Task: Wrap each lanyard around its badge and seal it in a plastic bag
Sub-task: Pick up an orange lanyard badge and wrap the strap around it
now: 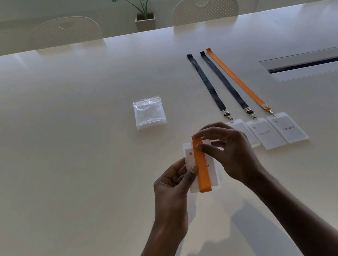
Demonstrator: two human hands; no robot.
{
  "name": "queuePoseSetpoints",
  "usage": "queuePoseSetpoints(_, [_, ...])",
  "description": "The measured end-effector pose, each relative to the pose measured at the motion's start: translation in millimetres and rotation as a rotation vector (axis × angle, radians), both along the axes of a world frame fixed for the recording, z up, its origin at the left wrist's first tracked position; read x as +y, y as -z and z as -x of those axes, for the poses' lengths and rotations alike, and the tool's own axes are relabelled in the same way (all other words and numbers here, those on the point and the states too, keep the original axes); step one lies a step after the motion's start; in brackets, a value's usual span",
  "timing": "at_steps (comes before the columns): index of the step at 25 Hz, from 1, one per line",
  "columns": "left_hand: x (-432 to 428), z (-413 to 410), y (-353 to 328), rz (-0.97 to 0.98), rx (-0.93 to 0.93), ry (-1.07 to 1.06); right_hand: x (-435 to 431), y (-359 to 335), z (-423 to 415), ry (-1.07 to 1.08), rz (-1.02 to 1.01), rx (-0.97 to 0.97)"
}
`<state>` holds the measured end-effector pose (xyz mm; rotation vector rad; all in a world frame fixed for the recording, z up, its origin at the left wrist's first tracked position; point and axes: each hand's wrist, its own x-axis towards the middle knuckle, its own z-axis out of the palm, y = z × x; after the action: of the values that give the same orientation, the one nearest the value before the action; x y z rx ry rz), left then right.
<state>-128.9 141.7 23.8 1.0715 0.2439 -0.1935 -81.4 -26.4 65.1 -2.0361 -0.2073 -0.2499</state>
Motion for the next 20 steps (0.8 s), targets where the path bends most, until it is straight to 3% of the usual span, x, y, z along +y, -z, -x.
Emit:
queuePoseSetpoints(2, [1,0,5,-0.071,-0.046,0.009,-2,8,1,0.003,-0.02,0.04])
queuePoseSetpoints(7, [2,0,16,-0.64,-0.255,0.022,-3,32,0,0.033,0.091,0.123])
queuePoseSetpoints(10, [3,-2,26,-0.864,-0.366,0.055,-6,42,-2,0.029,0.112,0.182])
queuePoseSetpoints(20, [5,-8,42,-1.012,-0.499,0.135,-7,54,1,0.023,0.178,0.221])
